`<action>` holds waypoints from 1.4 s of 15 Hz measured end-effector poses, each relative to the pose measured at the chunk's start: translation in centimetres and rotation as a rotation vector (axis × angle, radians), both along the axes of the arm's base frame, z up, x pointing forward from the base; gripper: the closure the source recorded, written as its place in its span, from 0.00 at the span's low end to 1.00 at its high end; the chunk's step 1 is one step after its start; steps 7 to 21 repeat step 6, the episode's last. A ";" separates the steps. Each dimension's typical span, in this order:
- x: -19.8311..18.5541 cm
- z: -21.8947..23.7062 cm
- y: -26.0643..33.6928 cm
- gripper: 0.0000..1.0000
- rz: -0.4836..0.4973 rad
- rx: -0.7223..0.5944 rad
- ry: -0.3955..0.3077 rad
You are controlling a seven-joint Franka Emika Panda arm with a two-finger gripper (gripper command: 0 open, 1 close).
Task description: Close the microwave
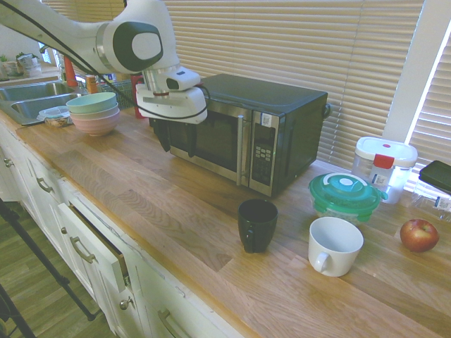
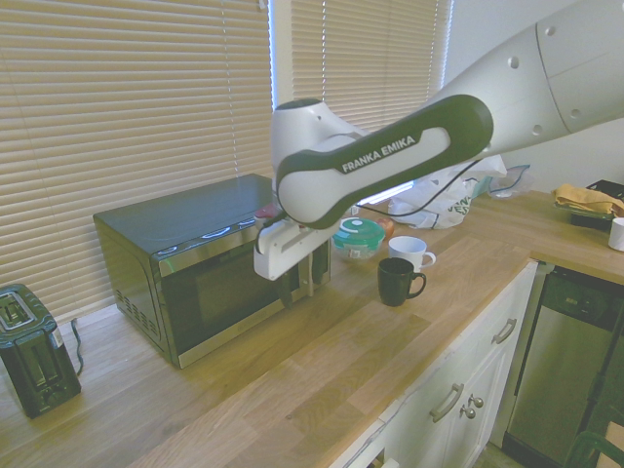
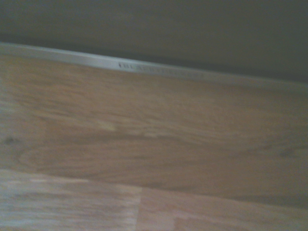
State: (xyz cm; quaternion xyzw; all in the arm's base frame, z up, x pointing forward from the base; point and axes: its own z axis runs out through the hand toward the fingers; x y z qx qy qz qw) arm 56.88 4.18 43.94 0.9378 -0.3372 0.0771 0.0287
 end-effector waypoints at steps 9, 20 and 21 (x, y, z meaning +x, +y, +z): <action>-8.0 -5.4 -3.6 0.00 -0.049 0.021 -0.014; -8.0 -5.4 -3.6 0.00 -0.049 0.021 -0.014; -8.0 -5.4 -3.6 0.00 -0.049 0.021 -0.014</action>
